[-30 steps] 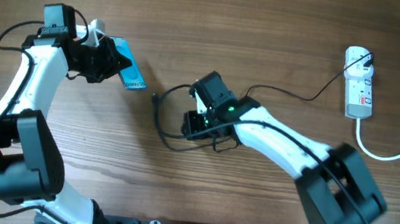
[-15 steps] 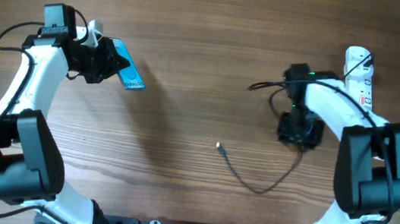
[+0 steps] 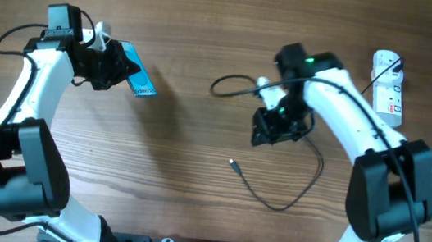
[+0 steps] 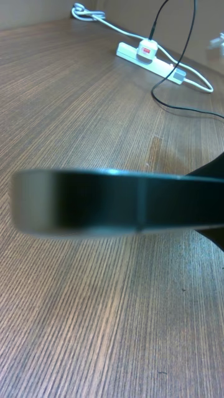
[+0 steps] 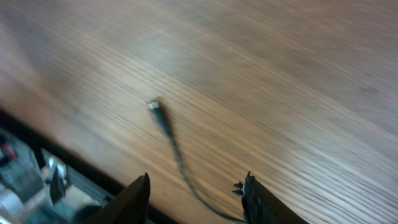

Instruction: Plug charger to phone and switch on socket

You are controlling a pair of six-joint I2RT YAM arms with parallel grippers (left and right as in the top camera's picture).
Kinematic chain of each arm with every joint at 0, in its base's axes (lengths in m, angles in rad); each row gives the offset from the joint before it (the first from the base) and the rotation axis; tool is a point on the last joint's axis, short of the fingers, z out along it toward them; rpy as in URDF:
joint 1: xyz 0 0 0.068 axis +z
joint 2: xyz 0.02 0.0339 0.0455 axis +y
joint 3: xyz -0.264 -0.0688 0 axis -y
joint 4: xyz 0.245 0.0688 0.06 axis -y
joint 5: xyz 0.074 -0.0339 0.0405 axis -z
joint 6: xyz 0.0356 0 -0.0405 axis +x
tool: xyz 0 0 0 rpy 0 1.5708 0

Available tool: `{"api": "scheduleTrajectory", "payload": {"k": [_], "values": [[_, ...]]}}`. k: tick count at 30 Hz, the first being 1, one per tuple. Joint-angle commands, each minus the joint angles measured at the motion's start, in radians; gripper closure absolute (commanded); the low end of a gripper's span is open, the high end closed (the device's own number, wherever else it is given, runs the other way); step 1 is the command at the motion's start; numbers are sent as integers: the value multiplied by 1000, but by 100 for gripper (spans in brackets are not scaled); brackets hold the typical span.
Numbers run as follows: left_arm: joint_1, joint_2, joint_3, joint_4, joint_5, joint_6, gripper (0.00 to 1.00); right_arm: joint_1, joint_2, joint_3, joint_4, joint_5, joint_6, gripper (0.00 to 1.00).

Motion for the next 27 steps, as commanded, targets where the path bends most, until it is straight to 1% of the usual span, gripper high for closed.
{"api": "scheduleTrajectory", "payload": {"k": [1, 3, 5, 7, 10, 13, 14, 15, 17, 18, 19, 24, 26, 27], "values": [[4, -17, 8, 3, 10, -6, 96, 112, -28, -55, 28, 87, 39, 48], [4, -17, 8, 3, 10, -6, 96, 187, -28, -115, 72, 200, 128, 47], [4, -17, 8, 3, 9, -6, 96, 241, -28, -168, 117, 207, 135, 47], [4, -17, 8, 3, 10, -6, 96, 286, -27, -221, 173, 220, 141, 39], [4, -17, 8, 3, 10, -6, 96, 347, -27, -309, 272, 291, 165, 36], [4, -17, 8, 3, 10, -6, 96, 381, -26, -358, 330, 471, 196, 36], [4, -17, 8, 3, 10, -6, 96, 381, -26, -360, 343, 563, 222, 36], [4, -17, 8, 3, 10, -6, 96, 381, -26, -360, 375, 670, 236, 40], [4, -17, 8, 3, 10, -6, 96, 381, -26, -360, 432, 750, 234, 46], [4, -17, 8, 3, 10, -6, 96, 381, -26, -360, 493, 797, 233, 54], [4, -17, 8, 3, 10, -6, 96, 381, -26, -360, 520, 815, 233, 57], [4, -17, 8, 3, 10, -6, 96, 358, -26, -360, 591, 824, 233, 62], [4, -17, 8, 3, 10, -6, 96, 356, -26, -360, 579, 784, 233, 61], [4, -17, 8, 3, 10, -6, 96, 356, -26, -360, 564, 758, 235, 58]]}}
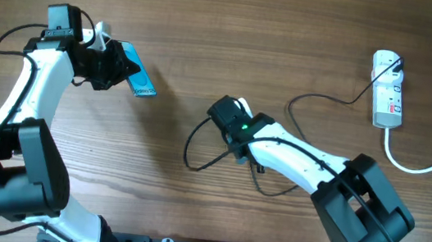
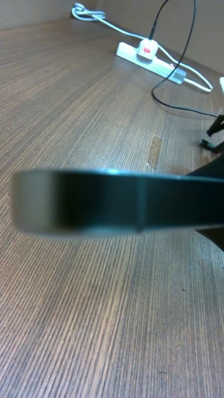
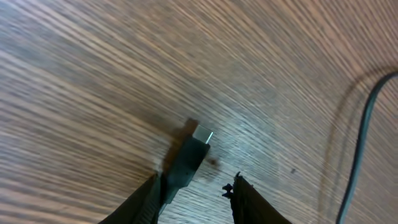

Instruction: Plug charger to phone and switch on socket

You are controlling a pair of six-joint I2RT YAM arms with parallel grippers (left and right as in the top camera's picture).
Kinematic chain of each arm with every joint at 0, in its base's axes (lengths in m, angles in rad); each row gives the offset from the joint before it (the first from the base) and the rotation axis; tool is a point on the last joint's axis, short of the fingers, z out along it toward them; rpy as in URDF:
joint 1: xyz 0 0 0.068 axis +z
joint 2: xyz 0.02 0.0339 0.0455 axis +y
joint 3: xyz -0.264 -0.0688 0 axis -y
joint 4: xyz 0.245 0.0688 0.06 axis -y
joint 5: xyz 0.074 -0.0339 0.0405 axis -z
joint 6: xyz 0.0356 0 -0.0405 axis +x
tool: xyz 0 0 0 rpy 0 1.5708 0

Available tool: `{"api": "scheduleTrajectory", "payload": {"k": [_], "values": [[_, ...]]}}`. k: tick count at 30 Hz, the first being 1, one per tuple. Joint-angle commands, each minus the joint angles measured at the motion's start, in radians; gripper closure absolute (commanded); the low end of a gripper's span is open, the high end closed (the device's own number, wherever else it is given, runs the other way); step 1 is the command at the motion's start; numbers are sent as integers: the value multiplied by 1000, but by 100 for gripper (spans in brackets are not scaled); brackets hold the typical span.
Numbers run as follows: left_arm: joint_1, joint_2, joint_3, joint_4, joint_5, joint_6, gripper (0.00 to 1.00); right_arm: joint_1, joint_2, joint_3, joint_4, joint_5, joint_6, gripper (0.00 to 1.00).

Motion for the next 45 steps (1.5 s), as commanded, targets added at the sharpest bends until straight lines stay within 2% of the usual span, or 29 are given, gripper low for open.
{"api": "scheduleTrajectory", "payload": {"k": [1, 4, 10, 11, 12, 13, 14, 15, 17, 18, 19, 21, 24, 27, 30, 38, 41, 45], "values": [[4, -17, 8, 3, 10, -6, 96, -5, 27, -11, -27, -30, 22, 56], [4, -17, 8, 3, 10, -5, 96, -5, 27, -2, -64, -84, 23, 50], [4, -17, 8, 3, 10, -5, 96, -26, 27, 145, -204, -211, 146, 50], [4, -17, 8, 3, 10, -5, 96, -39, 27, 169, -226, -250, 158, 47], [4, -17, 8, 2, 10, -5, 96, -61, 27, 181, -232, -293, 158, 34], [4, -17, 8, 3, 10, -5, 96, -80, 27, 181, -232, -307, 157, 28], [4, -17, 8, 3, 10, -5, 96, -96, 28, 179, -233, -315, 156, 18], [4, -17, 8, 3, 10, -5, 96, -117, 28, 171, -232, -343, 154, 0], [4, -17, 8, 3, 10, -5, 96, -142, 28, 163, -230, -408, 138, 0], [4, -17, 8, 3, 10, -6, 96, -152, 28, 154, -224, -445, 130, 2], [4, -17, 8, 3, 10, -5, 96, -156, 29, 146, -224, -452, 137, 8], [4, -17, 8, 3, 10, -5, 96, -157, 29, 124, -220, -448, 182, 51], [4, -17, 8, 3, 10, -5, 96, -156, 29, 100, -200, -447, 238, 83], [4, -17, 8, 3, 10, -5, 96, -156, 29, 71, -174, -443, 256, 79], [4, -17, 8, 3, 10, -5, 96, -156, 29, 67, -171, -439, 255, 69], [-19, -17, 8, 7, 10, -5, 96, -137, 72, 63, -145, -423, 230, 67], [-20, -17, 8, 7, 10, -5, 96, -137, 78, 67, -146, -421, 230, 71], [-20, -17, 8, 7, 10, -5, 96, -137, 78, 85, -143, -417, 229, 89]]}}
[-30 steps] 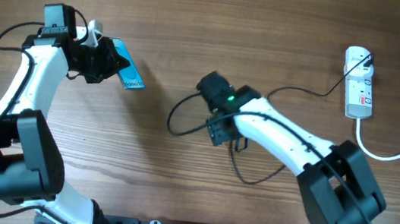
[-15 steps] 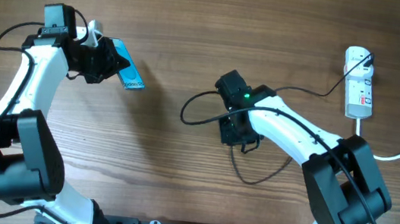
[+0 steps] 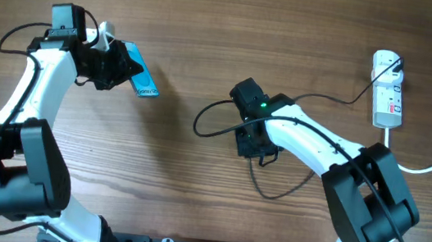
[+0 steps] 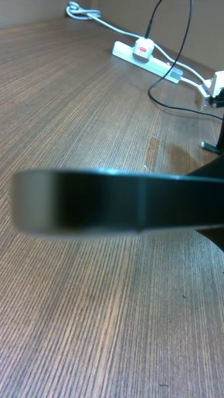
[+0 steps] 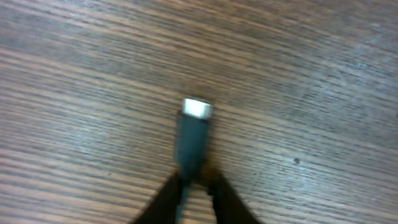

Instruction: Plug charger to phone and switch on socket

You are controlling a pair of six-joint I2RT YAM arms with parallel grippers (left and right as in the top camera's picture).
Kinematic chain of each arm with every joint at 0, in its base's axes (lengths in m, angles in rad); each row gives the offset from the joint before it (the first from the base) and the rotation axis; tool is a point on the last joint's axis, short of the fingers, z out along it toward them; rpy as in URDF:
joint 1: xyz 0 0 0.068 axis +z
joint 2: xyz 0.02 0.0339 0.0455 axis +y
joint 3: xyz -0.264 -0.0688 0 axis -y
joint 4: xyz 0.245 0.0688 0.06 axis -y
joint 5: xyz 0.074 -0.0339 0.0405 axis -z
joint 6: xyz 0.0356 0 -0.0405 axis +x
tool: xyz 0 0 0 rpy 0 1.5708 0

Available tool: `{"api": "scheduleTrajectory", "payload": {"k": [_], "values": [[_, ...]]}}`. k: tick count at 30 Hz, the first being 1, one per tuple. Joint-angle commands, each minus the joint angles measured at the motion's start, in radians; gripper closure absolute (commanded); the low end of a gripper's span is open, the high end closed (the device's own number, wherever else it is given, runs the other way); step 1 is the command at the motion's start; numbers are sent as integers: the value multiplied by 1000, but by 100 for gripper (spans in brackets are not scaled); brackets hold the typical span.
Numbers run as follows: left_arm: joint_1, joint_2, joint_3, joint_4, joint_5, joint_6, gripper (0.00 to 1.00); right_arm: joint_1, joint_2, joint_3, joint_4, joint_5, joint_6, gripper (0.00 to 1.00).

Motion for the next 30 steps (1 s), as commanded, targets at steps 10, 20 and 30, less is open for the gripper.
{"api": "scheduleTrajectory", "payload": {"k": [10, 20, 30], "values": [[-2, -17, 8, 4, 10, -5, 96, 7, 44, 18, 55, 10, -3, 74], [-2, -17, 8, 4, 10, -5, 96, 7, 44, 18, 55, 14, -3, 47], [-2, -17, 8, 4, 10, -5, 96, 7, 44, 18, 78, 36, 20, 89]]}}
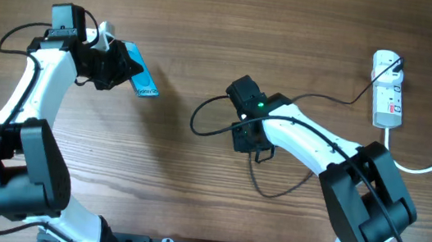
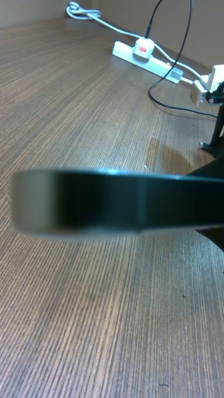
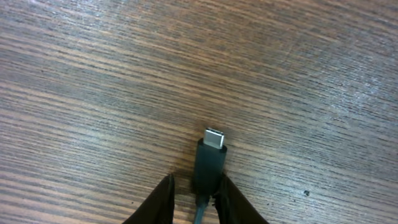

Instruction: Plug charger to phone and switch on socket

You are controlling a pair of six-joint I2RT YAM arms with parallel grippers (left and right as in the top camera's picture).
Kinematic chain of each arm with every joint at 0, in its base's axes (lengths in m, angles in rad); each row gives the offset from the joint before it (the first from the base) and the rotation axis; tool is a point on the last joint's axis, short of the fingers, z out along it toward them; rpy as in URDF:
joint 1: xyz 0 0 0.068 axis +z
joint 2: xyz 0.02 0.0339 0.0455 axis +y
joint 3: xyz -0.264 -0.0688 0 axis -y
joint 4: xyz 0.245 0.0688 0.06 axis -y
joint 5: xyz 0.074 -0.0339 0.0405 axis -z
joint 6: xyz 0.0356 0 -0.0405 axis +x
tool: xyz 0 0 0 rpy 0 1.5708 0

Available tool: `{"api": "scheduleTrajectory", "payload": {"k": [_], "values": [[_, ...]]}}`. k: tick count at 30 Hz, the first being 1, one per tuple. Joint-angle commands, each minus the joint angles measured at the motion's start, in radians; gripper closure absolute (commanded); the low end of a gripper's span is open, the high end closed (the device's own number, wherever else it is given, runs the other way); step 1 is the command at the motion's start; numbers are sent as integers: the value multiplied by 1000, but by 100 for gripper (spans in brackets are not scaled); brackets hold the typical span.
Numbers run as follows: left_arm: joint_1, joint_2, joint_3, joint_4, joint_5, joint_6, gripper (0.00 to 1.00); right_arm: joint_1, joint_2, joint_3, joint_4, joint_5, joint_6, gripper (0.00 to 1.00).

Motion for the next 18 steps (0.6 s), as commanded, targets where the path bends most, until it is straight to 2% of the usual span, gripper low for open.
{"api": "scheduleTrajectory", "payload": {"k": [1, 2, 11, 16, 18], "values": [[-2, -17, 8, 4, 10, -5, 96, -3, 34, 4, 12, 14, 7, 93], [-2, -17, 8, 4, 10, -5, 96, -2, 34, 4, 14, 8, 6, 96], [-2, -17, 8, 4, 18, -5, 96, -3, 34, 25, 65, -150, 7, 96], [-2, -17, 8, 4, 31, -5, 96, -3, 34, 25, 162, -377, -74, 96], [-2, -17, 8, 4, 49, 2, 96, -3, 33, 25, 212, -551, -156, 96]]}}
